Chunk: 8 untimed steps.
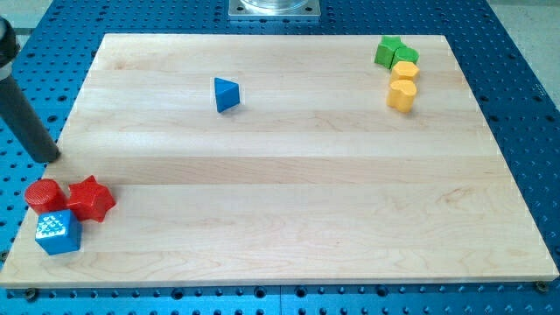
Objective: Move triangle towards center left
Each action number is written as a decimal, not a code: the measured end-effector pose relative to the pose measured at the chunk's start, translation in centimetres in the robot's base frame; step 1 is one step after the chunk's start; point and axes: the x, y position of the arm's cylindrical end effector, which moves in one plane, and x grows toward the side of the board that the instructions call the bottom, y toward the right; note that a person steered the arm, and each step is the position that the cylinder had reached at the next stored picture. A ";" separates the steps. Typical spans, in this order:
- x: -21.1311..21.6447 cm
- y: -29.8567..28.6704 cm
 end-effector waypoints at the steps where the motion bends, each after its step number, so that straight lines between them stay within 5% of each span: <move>1: 0.2 0.0; 4: 6.8 3.6; 6: -3.2 7.4; 7: -5.1 21.6; 8: -4.0 24.5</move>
